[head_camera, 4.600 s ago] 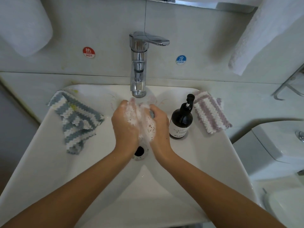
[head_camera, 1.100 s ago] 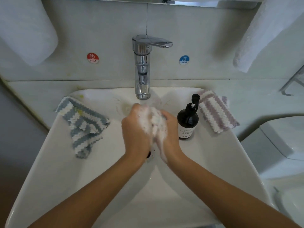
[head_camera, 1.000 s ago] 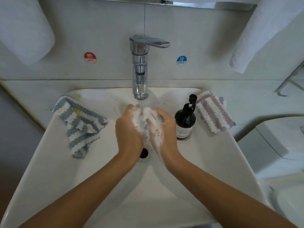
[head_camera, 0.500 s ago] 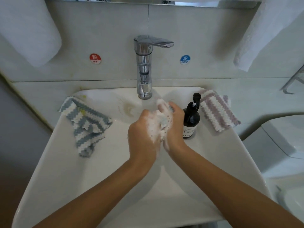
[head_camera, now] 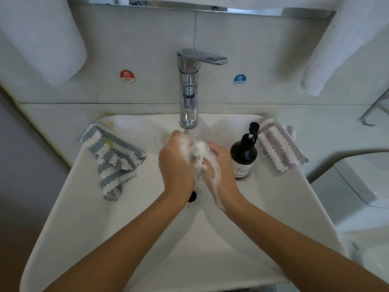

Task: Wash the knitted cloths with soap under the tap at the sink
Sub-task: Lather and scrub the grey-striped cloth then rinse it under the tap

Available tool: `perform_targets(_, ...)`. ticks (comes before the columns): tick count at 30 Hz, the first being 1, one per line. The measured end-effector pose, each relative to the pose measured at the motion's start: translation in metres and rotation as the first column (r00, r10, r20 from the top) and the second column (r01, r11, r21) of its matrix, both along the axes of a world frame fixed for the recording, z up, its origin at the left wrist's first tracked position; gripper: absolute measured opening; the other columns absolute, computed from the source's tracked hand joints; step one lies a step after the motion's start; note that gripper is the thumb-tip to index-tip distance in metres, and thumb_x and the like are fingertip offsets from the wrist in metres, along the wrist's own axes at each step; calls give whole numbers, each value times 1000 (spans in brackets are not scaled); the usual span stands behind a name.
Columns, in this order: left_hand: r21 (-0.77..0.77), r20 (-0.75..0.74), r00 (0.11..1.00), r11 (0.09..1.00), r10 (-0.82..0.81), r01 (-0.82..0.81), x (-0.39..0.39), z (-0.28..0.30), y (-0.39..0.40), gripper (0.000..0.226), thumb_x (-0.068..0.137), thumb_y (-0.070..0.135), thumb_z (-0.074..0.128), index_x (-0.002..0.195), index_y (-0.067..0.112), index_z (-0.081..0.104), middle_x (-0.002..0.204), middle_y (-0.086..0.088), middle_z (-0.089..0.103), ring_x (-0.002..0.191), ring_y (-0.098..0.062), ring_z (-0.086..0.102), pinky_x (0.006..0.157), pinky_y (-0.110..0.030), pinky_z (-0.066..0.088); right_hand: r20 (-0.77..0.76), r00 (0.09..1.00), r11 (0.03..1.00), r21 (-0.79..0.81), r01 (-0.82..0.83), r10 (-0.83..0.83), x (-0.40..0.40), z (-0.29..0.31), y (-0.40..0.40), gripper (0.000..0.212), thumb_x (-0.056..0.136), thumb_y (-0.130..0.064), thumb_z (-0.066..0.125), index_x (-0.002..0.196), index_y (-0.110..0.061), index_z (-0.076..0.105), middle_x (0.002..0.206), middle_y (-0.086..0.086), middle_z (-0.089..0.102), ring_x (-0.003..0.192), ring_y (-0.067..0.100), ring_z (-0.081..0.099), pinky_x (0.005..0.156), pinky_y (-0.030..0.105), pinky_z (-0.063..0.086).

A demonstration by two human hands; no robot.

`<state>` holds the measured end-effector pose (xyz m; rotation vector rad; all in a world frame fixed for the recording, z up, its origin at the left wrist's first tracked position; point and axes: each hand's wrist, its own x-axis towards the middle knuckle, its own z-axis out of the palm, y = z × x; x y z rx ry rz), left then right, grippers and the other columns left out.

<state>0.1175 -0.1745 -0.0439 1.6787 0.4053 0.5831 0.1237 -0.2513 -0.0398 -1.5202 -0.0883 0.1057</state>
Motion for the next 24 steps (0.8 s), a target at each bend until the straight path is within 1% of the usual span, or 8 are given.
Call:
perform_targets(3, 109, 3, 999, 993, -53, 53, -6, -3, -1, 21, 96, 8, 52, 77, 17, 53, 61, 7, 55, 54, -6, 53, 51, -21, 45, 113, 993, 995, 93, 20, -31, 2, 12, 0, 30, 93, 7, 48, 67, -8, 46, 50, -6, 37, 42, 0, 35, 40, 13, 31)
perform_targets(6, 289, 27, 987, 946, -159, 145, -25, -3, -15, 4, 89, 14, 59, 87, 17, 56, 66, 4, 60, 62, -19, 62, 56, -36, 53, 20, 982, 954, 240, 178, -188, 17, 12, -1, 42, 92, 5, 49, 61, -17, 31, 50, -8, 26, 42, 4, 24, 40, 17, 23)
perform_targets(10, 300, 63, 998, 954, -32, 12, -6, -3, 3, 11, 90, 3, 55, 82, 11, 51, 63, 1, 52, 57, -21, 54, 52, -37, 45, 69, 997, 996, -84, -25, 31, 2, -2, -2, 36, 91, 11, 46, 65, -15, 49, 55, -6, 46, 44, 0, 44, 43, 16, 39)
perform_targets(12, 241, 59, 998, 970, -4, -11, -2, -4, 10, 18, 88, 7, 47, 73, 15, 43, 59, 4, 45, 54, -18, 44, 52, -35, 37, 100, 991, 992, -99, -81, 91, -4, 3, -1, 37, 92, 10, 48, 66, -16, 50, 59, -4, 45, 45, -3, 45, 45, 10, 38)
perform_targets(15, 337, 62, 992, 938, -109, 82, -21, -3, -4, 4, 84, 5, 54, 86, 8, 57, 66, -1, 55, 60, -24, 54, 58, -37, 47, 44, 996, 988, 136, 75, -82, 5, 11, 1, 39, 94, 1, 52, 61, -17, 40, 55, -5, 35, 42, 4, 35, 39, 17, 30)
perform_targets(17, 456, 73, 984, 883, -160, 110, -31, -4, -13, 17, 78, -6, 61, 92, 3, 59, 68, 1, 54, 61, -20, 50, 59, -32, 42, -42, 987, 951, 264, 161, -155, 15, 8, 0, 43, 94, -2, 49, 60, -20, 30, 52, -7, 27, 43, 7, 25, 40, 19, 24)
perform_targets(21, 253, 51, 999, 968, -15, 2, -5, -3, 0, 8, 90, 4, 52, 84, 9, 55, 67, 1, 53, 61, -17, 49, 58, -40, 49, 75, 997, 999, -48, -1, 4, 1, -3, -2, 30, 90, 11, 46, 68, -9, 51, 56, -4, 43, 45, 1, 41, 45, 17, 37)
perform_targets(24, 196, 43, 999, 980, 17, -25, -3, -5, 3, 9, 86, 19, 44, 80, 14, 49, 63, 3, 51, 58, -17, 49, 57, -44, 49, 97, 995, 997, -71, 10, -3, 3, -3, 3, 16, 93, 8, 48, 78, 11, 53, 64, 12, 41, 54, 10, 43, 50, 18, 37)
